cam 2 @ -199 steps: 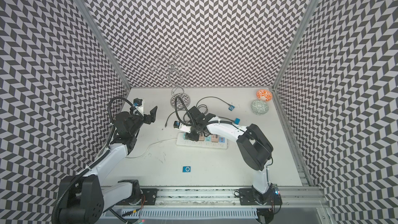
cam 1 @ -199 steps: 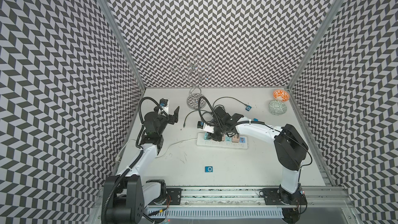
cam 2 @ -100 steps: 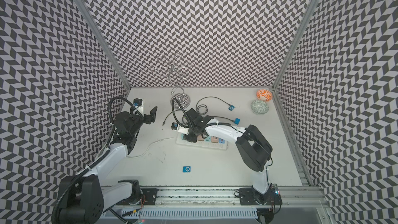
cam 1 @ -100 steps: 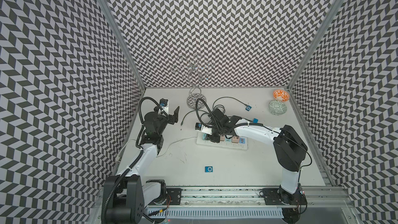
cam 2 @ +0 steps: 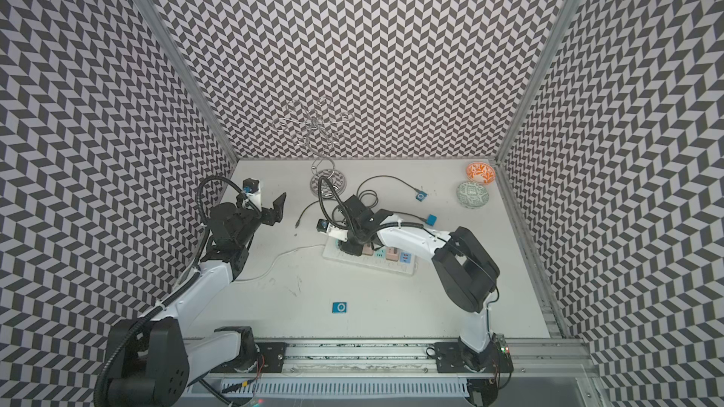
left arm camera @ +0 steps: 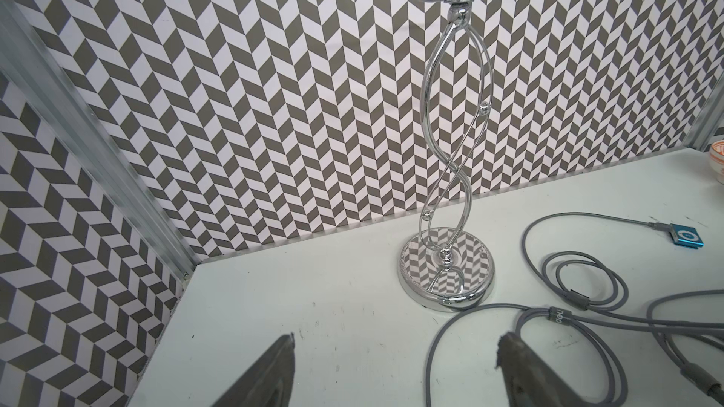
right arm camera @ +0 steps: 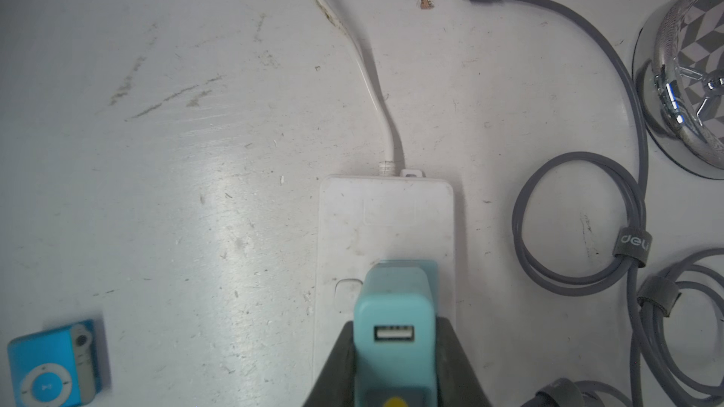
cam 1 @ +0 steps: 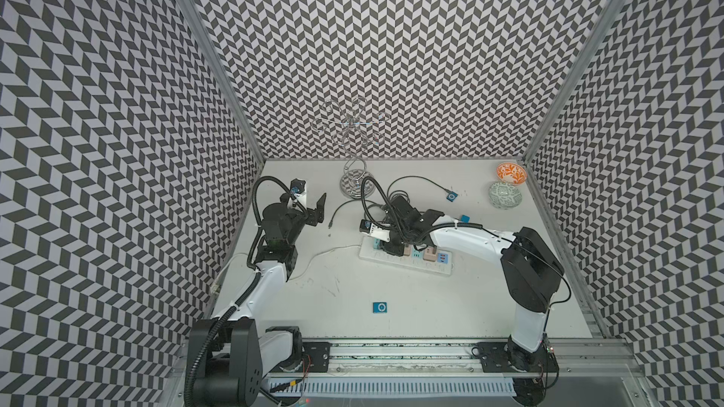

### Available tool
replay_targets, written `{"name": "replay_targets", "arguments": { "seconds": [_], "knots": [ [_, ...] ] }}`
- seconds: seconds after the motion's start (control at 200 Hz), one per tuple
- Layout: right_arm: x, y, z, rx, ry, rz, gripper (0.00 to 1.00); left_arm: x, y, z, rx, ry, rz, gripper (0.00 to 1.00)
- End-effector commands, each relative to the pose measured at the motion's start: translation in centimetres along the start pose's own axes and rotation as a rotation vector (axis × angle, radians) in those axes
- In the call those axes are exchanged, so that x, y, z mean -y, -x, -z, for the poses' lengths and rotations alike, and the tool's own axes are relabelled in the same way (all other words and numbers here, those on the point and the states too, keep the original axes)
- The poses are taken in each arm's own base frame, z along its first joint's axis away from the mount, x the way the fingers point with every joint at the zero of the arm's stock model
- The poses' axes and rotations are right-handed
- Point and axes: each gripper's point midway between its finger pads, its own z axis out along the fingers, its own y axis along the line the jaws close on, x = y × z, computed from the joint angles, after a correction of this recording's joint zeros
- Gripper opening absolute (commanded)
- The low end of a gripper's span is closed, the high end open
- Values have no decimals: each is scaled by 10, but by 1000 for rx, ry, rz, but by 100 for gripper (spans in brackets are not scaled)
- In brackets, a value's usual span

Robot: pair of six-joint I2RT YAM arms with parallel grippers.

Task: Charge mp3
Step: Insert the plug into the socket.

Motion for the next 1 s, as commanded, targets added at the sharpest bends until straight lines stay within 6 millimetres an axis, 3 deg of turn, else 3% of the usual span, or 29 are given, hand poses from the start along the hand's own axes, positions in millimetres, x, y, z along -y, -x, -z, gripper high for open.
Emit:
{"name": "replay_targets", "arguments": {
  "seconds": [0.0,0.175,0.396,0.996],
  "knots": [
    [2,9,11,26,0,-3,5,-1,1,0,10,1,9,82],
    [-8,-7,3,-15,31,-23,6,-2,1,0,10,6,10,82],
    [-7,-17,-3,-41,9,-61,6,-2,0,-1,6,3,15,82],
    [-5,-56,-44,-208,123,-76,7,4,-9,-4,-19,-31,7,82]
  ]
}}
